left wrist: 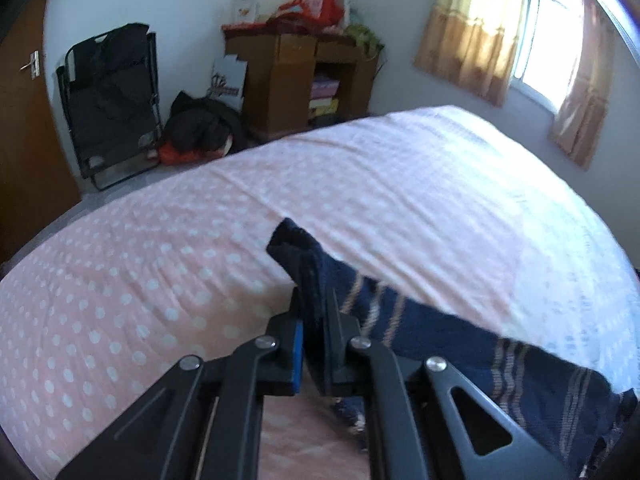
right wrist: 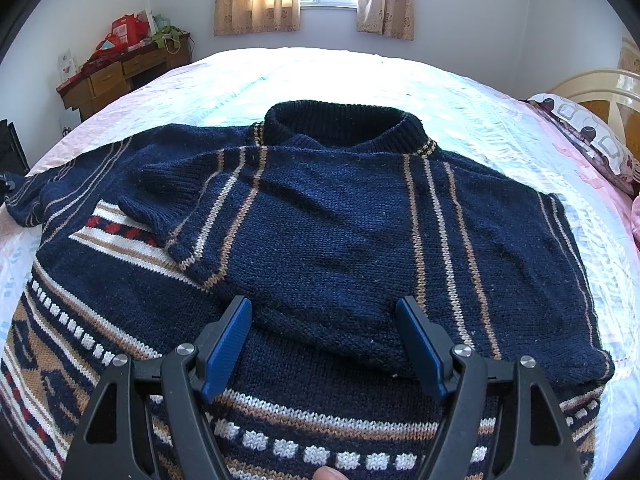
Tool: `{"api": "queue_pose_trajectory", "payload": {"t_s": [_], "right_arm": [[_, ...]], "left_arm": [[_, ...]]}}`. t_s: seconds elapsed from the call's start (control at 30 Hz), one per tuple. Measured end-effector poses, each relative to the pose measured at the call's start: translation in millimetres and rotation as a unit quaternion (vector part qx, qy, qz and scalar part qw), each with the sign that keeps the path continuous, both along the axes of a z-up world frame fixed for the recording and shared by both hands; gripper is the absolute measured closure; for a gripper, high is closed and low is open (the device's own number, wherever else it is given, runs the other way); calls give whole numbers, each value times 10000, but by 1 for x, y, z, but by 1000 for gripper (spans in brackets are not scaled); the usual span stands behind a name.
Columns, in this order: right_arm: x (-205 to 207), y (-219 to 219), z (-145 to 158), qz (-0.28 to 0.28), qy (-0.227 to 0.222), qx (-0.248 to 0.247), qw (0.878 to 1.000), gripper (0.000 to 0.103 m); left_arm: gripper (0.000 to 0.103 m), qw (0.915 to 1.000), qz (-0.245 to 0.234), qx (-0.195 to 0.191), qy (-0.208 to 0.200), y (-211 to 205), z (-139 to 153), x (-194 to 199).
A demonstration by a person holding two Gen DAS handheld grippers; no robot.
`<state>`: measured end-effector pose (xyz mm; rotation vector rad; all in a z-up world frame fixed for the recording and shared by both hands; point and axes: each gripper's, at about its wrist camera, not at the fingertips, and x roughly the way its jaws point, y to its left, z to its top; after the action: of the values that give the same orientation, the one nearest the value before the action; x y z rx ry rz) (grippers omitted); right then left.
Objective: Fold small clothes
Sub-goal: 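Lift the side panel with the left tool and fold it inward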
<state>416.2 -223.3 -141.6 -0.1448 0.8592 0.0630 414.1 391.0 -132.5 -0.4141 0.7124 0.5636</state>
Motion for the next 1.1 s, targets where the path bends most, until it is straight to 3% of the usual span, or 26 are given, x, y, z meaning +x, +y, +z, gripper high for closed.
{"api": "queue_pose_trajectory", "payload": {"t_s": [0.33, 0.47, 0.63, 0.83, 1.1], "right_arm": [[0, -2, 1, 11, 5, 72, 10000, 28], [0, -20, 11, 52, -28, 791, 9968, 28], [-18, -48, 44, -185, -561, 1351, 9891, 28], [-43, -66, 65, -108, -818, 1444, 9861, 28], [-72, -92, 65, -127, -765, 1586, 9843, 28]], "left_arm": [[96, 9968, -653, -129, -439, -48, 38, -1], [96, 9922, -1053, -321, -577, -80, 56, -2], [96, 9866, -1453, -233, -708, -119, 76, -1], [96, 9827, -1700, -303, -668, -149, 81, 5], [96, 9730, -2130, -556, -688, -203, 87, -3]]}}
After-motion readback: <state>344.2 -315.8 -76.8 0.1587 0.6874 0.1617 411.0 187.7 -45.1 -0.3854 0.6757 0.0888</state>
